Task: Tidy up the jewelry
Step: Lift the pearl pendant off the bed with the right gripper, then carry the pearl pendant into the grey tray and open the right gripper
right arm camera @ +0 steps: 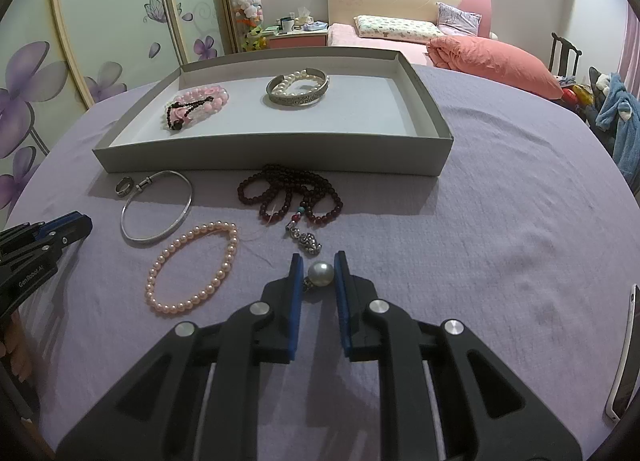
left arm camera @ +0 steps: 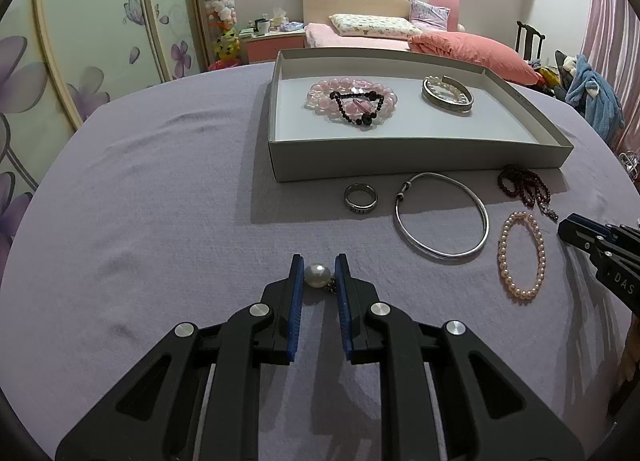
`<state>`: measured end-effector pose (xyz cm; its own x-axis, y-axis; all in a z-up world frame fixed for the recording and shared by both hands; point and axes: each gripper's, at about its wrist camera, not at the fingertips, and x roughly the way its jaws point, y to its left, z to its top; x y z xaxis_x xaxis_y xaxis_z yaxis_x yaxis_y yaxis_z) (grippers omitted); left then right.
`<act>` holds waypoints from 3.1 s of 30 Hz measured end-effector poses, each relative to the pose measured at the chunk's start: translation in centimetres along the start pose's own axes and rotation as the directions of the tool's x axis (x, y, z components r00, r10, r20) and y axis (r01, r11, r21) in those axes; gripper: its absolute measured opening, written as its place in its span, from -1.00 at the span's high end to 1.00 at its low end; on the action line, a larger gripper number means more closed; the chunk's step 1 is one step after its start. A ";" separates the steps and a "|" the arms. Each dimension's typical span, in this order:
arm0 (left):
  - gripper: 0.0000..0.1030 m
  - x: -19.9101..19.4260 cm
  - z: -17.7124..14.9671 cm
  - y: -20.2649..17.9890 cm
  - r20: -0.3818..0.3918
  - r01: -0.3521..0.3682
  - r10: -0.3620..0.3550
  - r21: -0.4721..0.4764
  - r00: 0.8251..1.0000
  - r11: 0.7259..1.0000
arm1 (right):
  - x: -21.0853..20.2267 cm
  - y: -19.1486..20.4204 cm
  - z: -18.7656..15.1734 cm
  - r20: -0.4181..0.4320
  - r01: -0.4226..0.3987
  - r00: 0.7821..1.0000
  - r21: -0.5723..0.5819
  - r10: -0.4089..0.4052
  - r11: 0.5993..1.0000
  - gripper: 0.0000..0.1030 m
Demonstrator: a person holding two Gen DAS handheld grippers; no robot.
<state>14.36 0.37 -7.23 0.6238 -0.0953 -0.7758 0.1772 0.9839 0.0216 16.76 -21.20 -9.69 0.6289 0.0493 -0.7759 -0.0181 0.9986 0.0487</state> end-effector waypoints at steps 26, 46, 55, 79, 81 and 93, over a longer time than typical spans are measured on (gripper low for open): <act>0.69 -4.9 -0.1 0.1 0.179 0.039 -0.022 -0.092 0.984 0.995 | -7.5 1.3 1.1 0.286 -0.078 0.956 0.038 0.064 0.996 0.69; 0.69 -11.6 -1.6 -3.1 0.554 -0.050 0.071 -0.054 0.829 0.997 | -14.5 4.6 -1.6 0.627 0.046 0.779 -0.017 -0.025 0.999 0.69; 0.69 -12.0 -2.0 -3.2 0.577 -0.052 0.079 -0.063 0.813 0.997 | -14.6 4.1 -2.1 0.661 0.064 0.749 0.004 -0.051 0.998 0.69; 0.69 -10.6 1.3 -3.6 0.563 -0.047 0.049 -0.019 0.825 0.999 | -13.1 3.6 1.0 0.656 0.061 0.753 0.002 -0.047 0.998 0.69; 0.69 -9.9 2.4 -3.7 0.565 -0.052 0.050 -0.014 0.823 0.999 | -12.1 3.3 2.3 0.640 0.049 0.767 0.005 -0.041 0.999 0.69; 0.69 -2.3 7.7 -3.1 0.421 -0.008 0.027 -0.047 0.907 0.999 | -4.5 0.4 9.0 0.461 -0.054 0.888 0.087 0.008 0.995 0.69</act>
<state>18.19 -3.67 -0.65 0.8910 -0.1233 -0.4370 0.1360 0.9907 -0.0023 20.92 -21.15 -0.54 0.9161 0.0439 -0.3986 0.0156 0.9893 0.1448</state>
